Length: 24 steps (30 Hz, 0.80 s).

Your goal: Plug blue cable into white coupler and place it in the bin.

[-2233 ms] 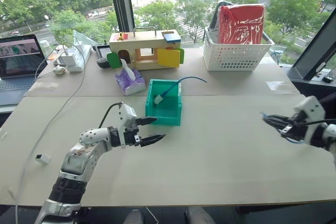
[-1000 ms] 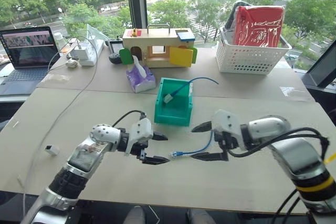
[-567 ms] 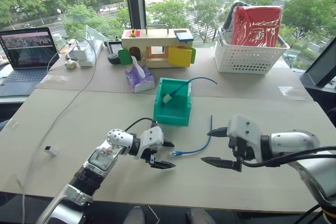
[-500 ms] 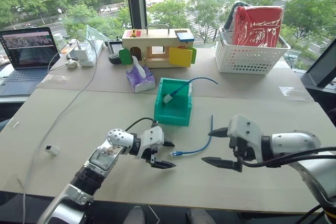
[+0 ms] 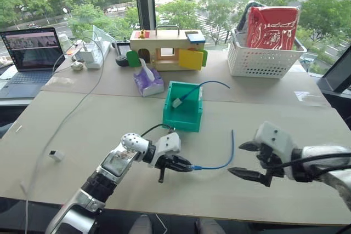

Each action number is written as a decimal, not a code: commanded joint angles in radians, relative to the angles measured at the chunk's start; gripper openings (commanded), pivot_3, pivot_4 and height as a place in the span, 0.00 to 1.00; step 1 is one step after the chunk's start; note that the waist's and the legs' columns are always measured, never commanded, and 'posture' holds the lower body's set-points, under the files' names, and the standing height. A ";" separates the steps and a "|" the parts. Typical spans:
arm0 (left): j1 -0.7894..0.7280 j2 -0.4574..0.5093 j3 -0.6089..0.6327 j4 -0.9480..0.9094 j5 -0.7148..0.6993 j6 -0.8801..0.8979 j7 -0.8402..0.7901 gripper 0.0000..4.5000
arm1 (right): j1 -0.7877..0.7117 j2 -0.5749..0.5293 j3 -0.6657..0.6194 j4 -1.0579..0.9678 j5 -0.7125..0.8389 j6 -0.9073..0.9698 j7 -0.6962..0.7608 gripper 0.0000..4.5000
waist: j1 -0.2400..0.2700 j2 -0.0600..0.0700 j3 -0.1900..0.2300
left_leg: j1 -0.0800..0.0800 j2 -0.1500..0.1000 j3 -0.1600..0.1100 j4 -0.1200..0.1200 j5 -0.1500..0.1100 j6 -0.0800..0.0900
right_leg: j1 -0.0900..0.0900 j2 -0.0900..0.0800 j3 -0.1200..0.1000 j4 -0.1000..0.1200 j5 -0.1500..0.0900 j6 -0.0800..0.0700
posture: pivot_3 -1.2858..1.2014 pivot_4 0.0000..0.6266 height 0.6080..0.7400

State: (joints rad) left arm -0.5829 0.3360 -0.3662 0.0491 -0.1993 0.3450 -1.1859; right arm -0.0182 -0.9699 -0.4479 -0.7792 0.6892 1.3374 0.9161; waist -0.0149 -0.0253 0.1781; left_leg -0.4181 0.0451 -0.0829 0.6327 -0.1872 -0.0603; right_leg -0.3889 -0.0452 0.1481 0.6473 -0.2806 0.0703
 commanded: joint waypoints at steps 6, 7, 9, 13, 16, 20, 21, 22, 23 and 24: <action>-0.062 -0.226 0.024 0.043 0.047 -0.243 0.225 0.01 | 0.010 0.311 -0.374 -0.067 0.348 0.277 -0.129 1.00 | -0.010 0.000 -0.001 | 0.002 0.000 0.000 0.000 -0.001 0.001 | 0.001 0.000 0.001 0.001 0.000 -0.001 | 0.52 0.24 1.00; -0.057 -0.236 0.019 0.045 0.054 -0.262 0.235 0.01 | -0.013 0.357 -0.385 -0.057 0.370 0.277 -0.189 1.00 | -0.014 -0.001 -0.001 | 0.003 0.000 0.000 0.000 0.000 0.001 | 0.001 0.001 0.001 0.001 0.000 0.000 | 0.52 0.24 1.00; -0.039 -0.248 0.001 0.032 0.063 -0.268 0.248 0.01 | -0.126 0.548 -0.444 0.004 0.391 0.277 -0.393 1.00 | -0.030 -0.001 -0.001 | 0.003 0.000 0.000 0.000 0.000 0.001 | 0.001 0.001 0.002 0.001 0.000 0.001 | 0.52 0.24 1.00; -0.033 -0.220 -0.002 0.033 0.063 -0.254 0.229 0.01 | -0.152 0.707 -0.490 0.020 0.533 0.277 -0.598 1.00 | -0.030 0.001 -0.002 | 0.003 0.000 0.000 -0.001 0.000 0.000 | 0.001 0.001 0.002 0.002 -0.001 0.003 | 0.52 0.24 1.00; -0.035 -0.202 0.003 0.033 0.051 -0.257 0.215 0.01 | -0.121 0.720 -0.440 0.053 0.690 0.186 -0.790 1.00 | -0.030 0.002 -0.002 | 0.002 0.000 0.000 -0.001 0.000 0.000 | 0.000 0.001 0.002 0.001 0.000 0.000 | 0.52 0.24 1.00; -0.021 -0.190 0.002 0.009 0.046 -0.239 0.224 0.01 | -0.053 0.683 -0.286 0.109 0.940 -0.039 -1.069 1.00 | -0.032 0.002 -0.002 | 0.002 -0.001 0.000 -0.002 0.000 0.000 | 0.000 0.000 0.002 0.001 0.000 0.000 | 0.52 0.24 1.00; -0.017 -0.188 0.004 0.003 0.047 -0.234 0.230 0.01 | -0.040 0.664 -0.246 0.120 1.005 -0.106 -1.130 1.00 | -0.033 0.002 -0.002 | 0.002 -0.001 0.000 -0.002 0.000 0.000 | 0.000 0.000 0.002 0.001 0.000 0.000 | 0.52 0.24 1.00; -0.014 -0.186 0.007 -0.001 0.047 -0.230 0.235 0.01 | -0.027 0.639 -0.211 0.126 1.059 -0.160 -1.176 1.00 | -0.036 0.002 -0.002 | 0.002 -0.001 0.000 -0.002 0.000 0.000 | 0.000 0.000 0.002 0.001 0.000 0.001 | 0.52 0.24 1.00; -0.012 -0.186 0.009 -0.005 0.046 -0.225 0.239 0.01 | -0.017 0.611 -0.179 0.130 1.093 -0.200 -1.206 1.00 | -0.039 0.002 -0.002 | 0.002 -0.001 0.000 -0.002 0.000 0.000 | 0.000 0.000 0.003 0.001 0.000 0.001 | 0.52 0.24 1.00; -0.010 -0.186 0.009 -0.008 0.046 -0.221 0.241 0.01 | -0.007 0.586 -0.152 0.135 1.121 -0.235 -1.227 1.00 | -0.041 0.002 -0.002 | 0.002 -0.001 0.000 -0.002 0.000 0.000 | 0.000 0.000 0.003 0.002 -0.001 0.002 | 0.52 0.24 1.00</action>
State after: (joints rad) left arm -0.5922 0.1518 -0.3670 0.0850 -0.1400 0.1168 -0.9531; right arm -0.0339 -0.3560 -0.6324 -0.6374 1.7194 1.1953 -0.2564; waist -0.0562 -0.0234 0.1761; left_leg -0.4159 0.0445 -0.0824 0.6308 -0.1869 -0.0602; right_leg -0.3887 -0.0450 0.1507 0.6489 -0.2815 0.0727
